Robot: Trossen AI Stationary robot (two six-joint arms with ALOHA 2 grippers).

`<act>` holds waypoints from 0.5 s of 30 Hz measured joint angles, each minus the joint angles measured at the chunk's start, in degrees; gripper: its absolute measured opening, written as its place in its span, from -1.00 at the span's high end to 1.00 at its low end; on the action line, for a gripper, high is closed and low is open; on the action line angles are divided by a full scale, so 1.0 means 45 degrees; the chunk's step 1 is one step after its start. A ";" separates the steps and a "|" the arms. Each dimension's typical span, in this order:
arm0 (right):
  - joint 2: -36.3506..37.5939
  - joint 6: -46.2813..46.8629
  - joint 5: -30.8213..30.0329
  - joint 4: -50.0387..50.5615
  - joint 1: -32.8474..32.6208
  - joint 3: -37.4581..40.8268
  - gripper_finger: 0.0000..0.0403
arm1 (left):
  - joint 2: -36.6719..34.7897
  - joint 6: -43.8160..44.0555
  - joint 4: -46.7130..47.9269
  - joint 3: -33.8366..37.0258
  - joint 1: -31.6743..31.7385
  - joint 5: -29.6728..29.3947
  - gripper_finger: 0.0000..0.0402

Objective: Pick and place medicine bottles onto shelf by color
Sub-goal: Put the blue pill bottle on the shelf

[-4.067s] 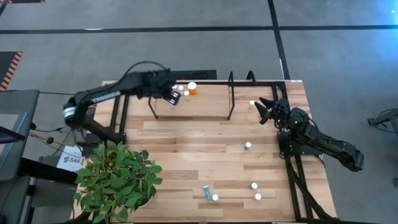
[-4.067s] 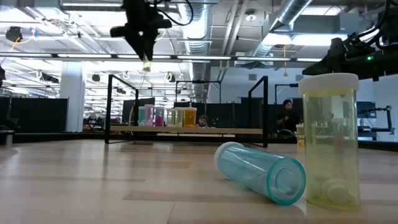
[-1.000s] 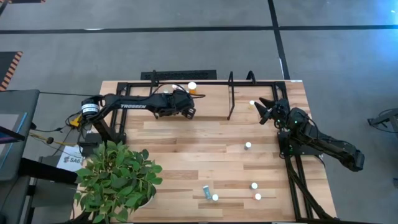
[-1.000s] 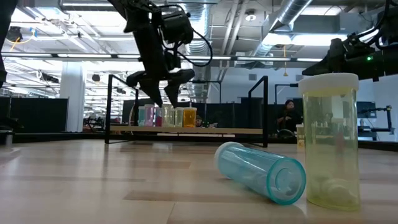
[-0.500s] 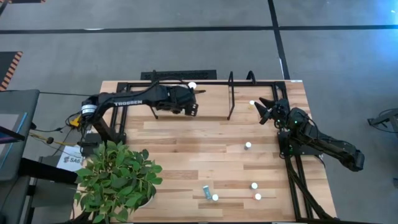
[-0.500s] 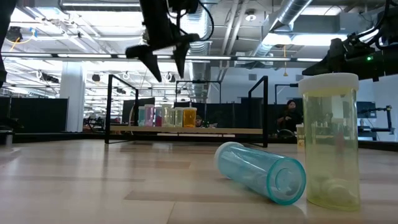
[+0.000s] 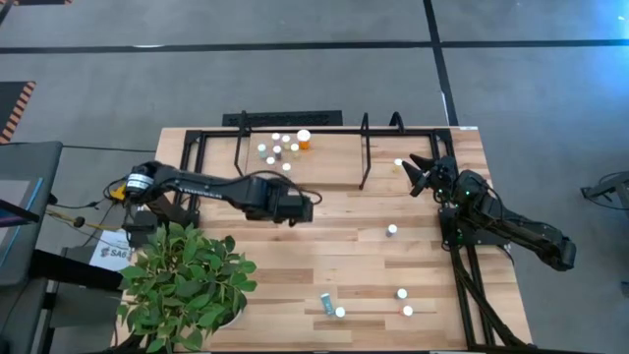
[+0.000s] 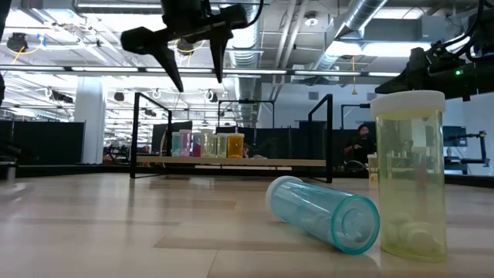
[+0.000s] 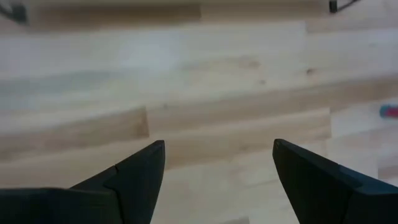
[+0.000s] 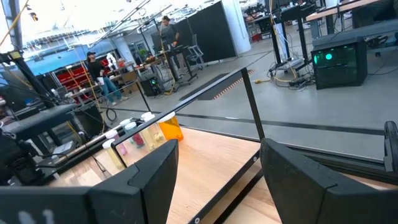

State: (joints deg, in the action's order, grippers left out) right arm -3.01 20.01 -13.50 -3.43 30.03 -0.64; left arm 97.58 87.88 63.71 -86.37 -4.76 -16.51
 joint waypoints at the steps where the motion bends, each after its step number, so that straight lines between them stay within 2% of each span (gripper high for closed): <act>1: 0.0000 -0.0002 0.0002 -0.0001 -0.0001 0.0000 -0.24 | 0.0000 0.0179 -0.0226 0.0168 -0.0143 0.0186 -0.41; 8: 0.0005 0.0000 -0.0001 -0.0001 -0.0001 0.0000 -0.24 | 0.0407 0.0298 -0.1052 0.0497 -0.0957 0.1217 -0.41; 15: 0.0007 -0.0002 0.0002 -0.0011 -0.0002 0.0000 -0.24 | 0.1843 0.1556 -0.2488 0.0477 -0.1313 0.3770 -0.41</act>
State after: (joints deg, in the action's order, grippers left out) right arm -2.98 20.00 -13.50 -3.48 30.03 -0.64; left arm 105.88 94.89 52.51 -84.23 -10.67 0.46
